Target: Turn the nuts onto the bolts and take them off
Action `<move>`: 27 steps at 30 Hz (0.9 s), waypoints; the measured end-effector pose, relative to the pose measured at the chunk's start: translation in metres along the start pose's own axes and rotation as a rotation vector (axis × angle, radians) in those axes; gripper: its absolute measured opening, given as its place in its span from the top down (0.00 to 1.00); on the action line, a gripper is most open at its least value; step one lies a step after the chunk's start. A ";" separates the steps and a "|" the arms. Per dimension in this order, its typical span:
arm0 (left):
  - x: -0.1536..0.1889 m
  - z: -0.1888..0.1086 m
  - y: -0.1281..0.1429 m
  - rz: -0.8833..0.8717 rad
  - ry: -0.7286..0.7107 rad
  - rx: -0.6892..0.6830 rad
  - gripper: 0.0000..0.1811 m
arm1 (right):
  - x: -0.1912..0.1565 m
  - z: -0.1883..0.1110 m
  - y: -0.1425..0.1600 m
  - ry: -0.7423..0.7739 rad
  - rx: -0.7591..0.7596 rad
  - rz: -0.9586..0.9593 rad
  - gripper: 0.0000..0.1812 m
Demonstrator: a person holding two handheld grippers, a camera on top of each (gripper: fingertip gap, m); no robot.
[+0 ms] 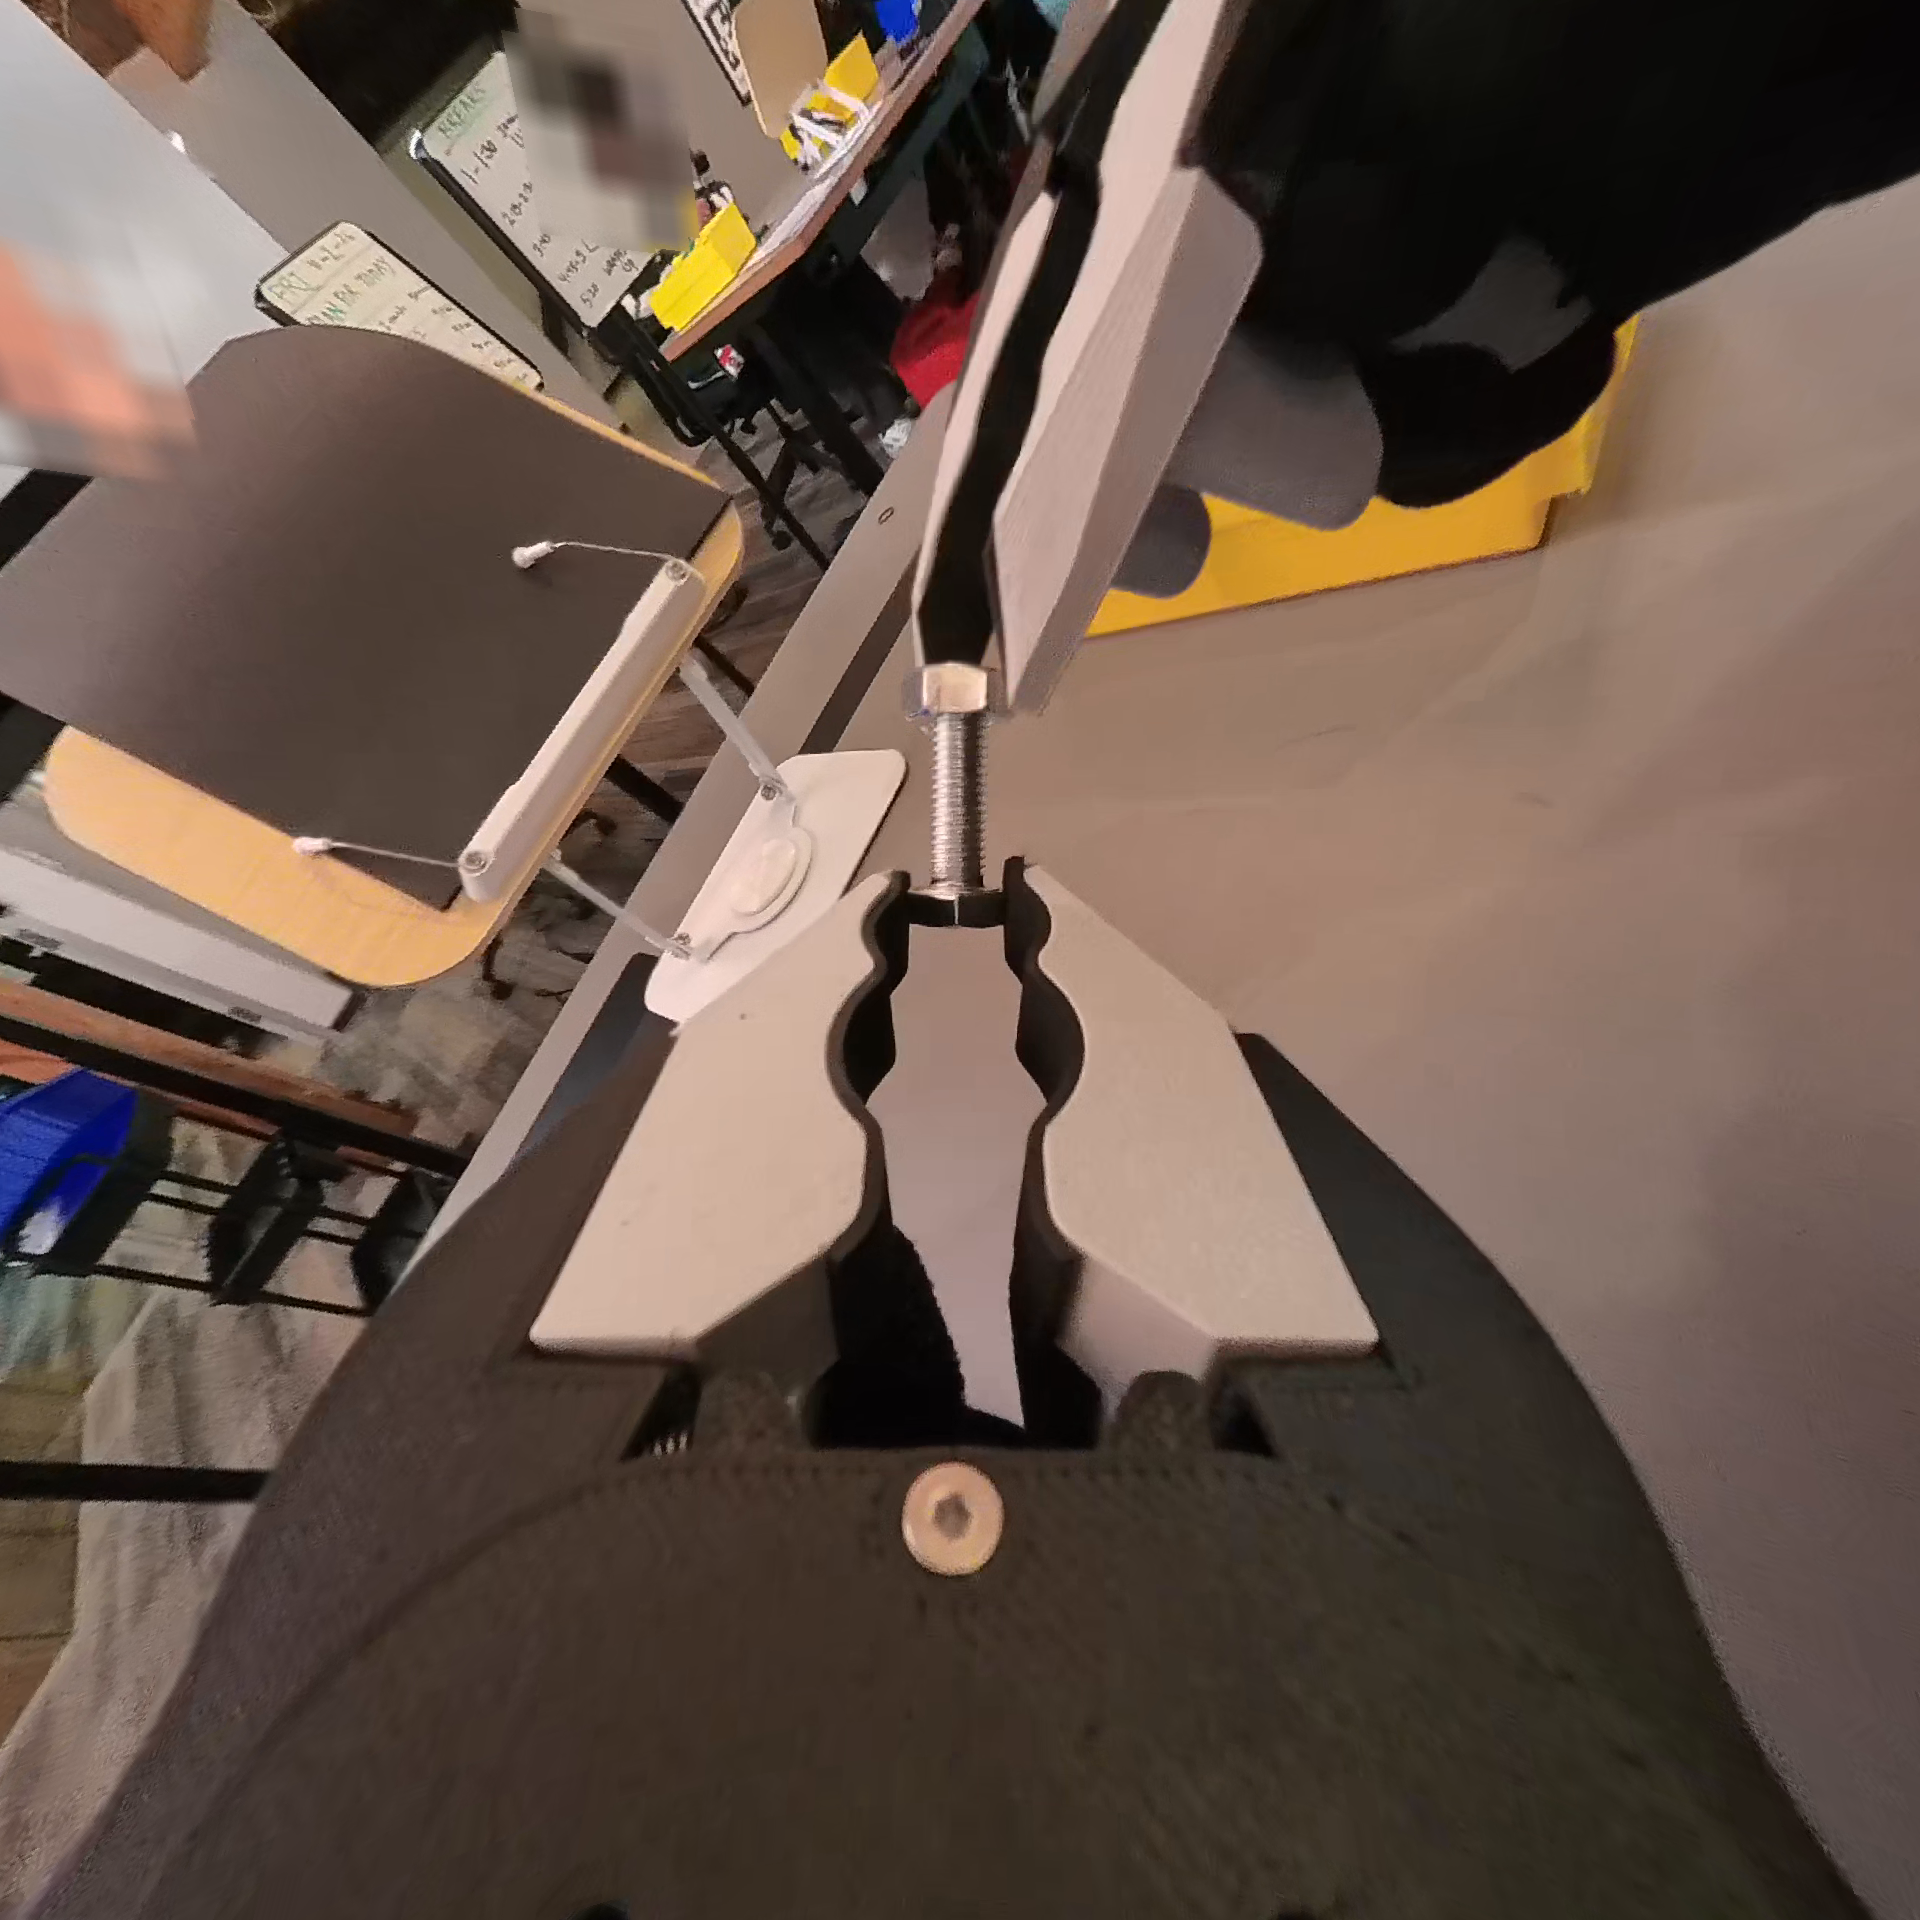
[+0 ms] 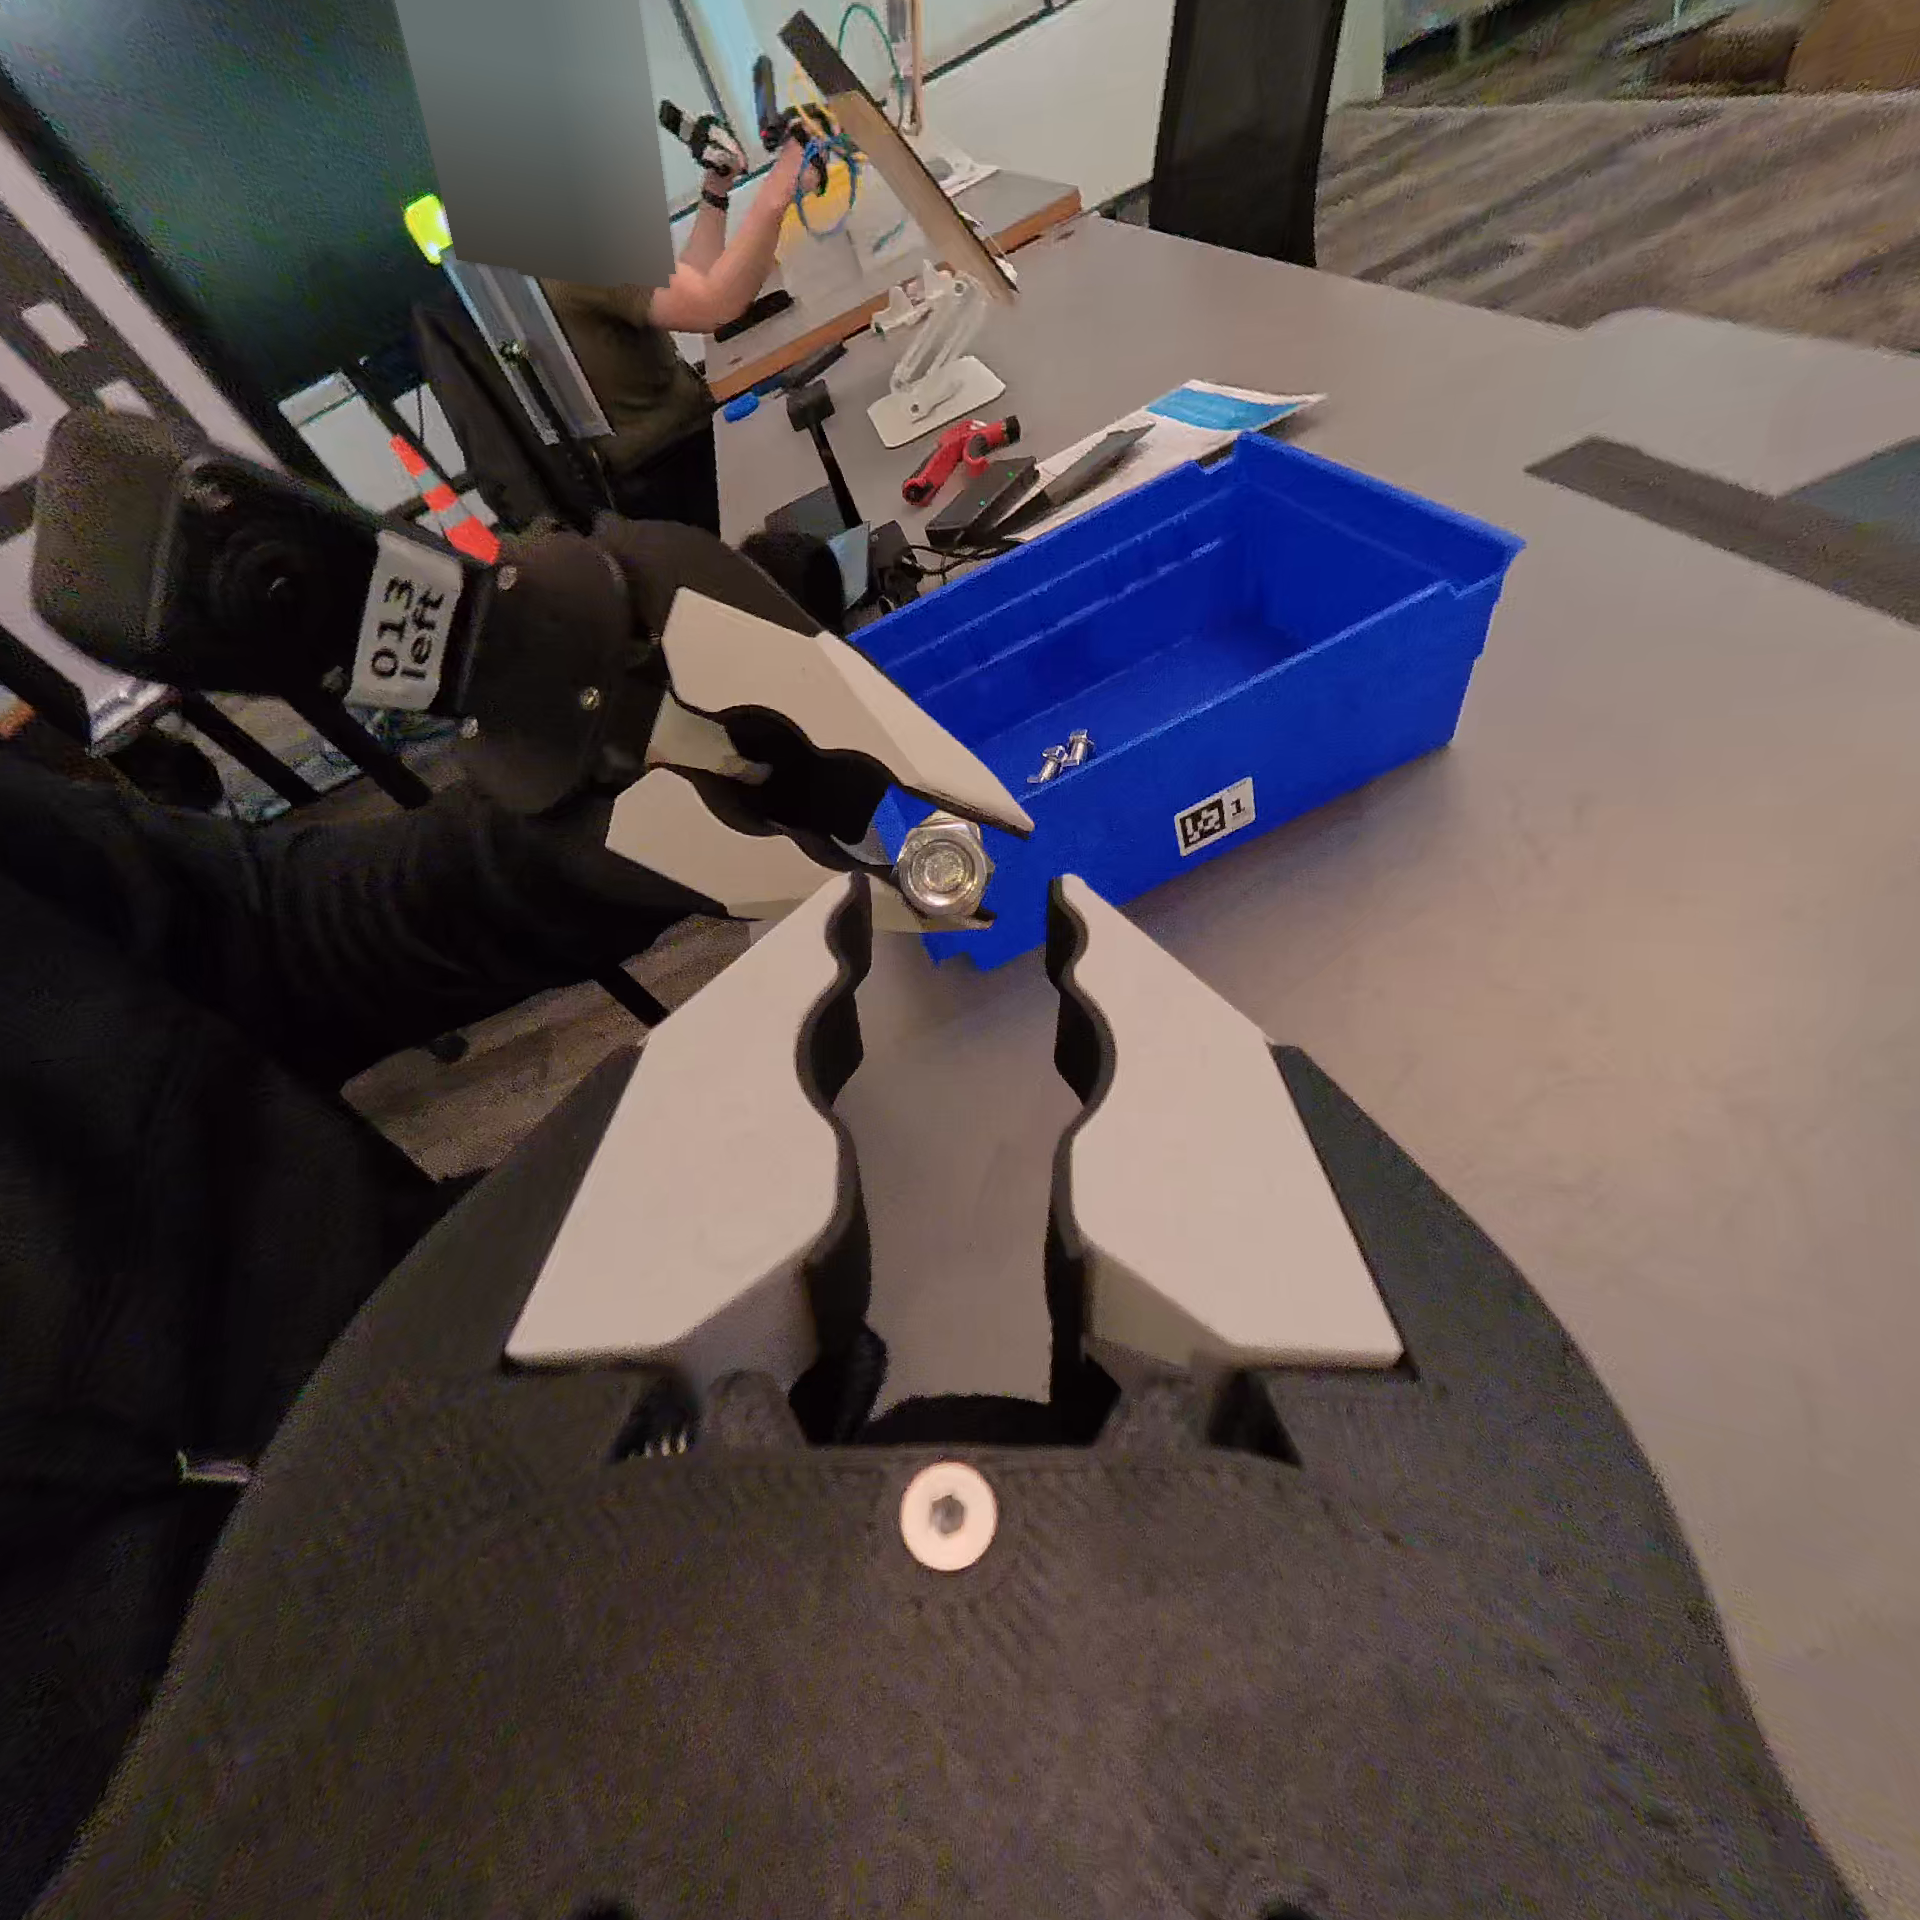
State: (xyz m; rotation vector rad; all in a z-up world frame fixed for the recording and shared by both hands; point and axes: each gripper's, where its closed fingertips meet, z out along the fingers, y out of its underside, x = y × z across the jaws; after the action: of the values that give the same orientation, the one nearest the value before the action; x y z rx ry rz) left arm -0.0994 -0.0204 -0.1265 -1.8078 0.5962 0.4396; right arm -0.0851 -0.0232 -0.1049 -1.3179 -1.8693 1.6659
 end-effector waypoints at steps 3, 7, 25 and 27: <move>0.001 0.002 0.001 0.042 -0.021 -0.023 0.91 | 0.003 0.003 0.002 -0.011 0.027 0.080 0.83; 0.001 0.003 0.003 0.069 -0.036 -0.043 0.91 | 0.002 0.005 0.003 -0.040 0.040 0.114 0.90; 0.017 0.002 0.014 -0.047 0.153 -0.073 0.91 | 0.007 0.009 0.024 0.120 -0.429 -0.889 0.91; 0.015 0.001 0.014 -0.058 0.146 -0.063 0.91 | 0.007 0.010 0.021 0.123 -0.421 -0.883 0.91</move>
State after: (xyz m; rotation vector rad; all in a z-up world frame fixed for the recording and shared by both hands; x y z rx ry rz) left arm -0.0954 -0.0254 -0.1458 -1.9239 0.6346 0.2916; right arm -0.0870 -0.0255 -0.1293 -0.5083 -2.2987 0.7521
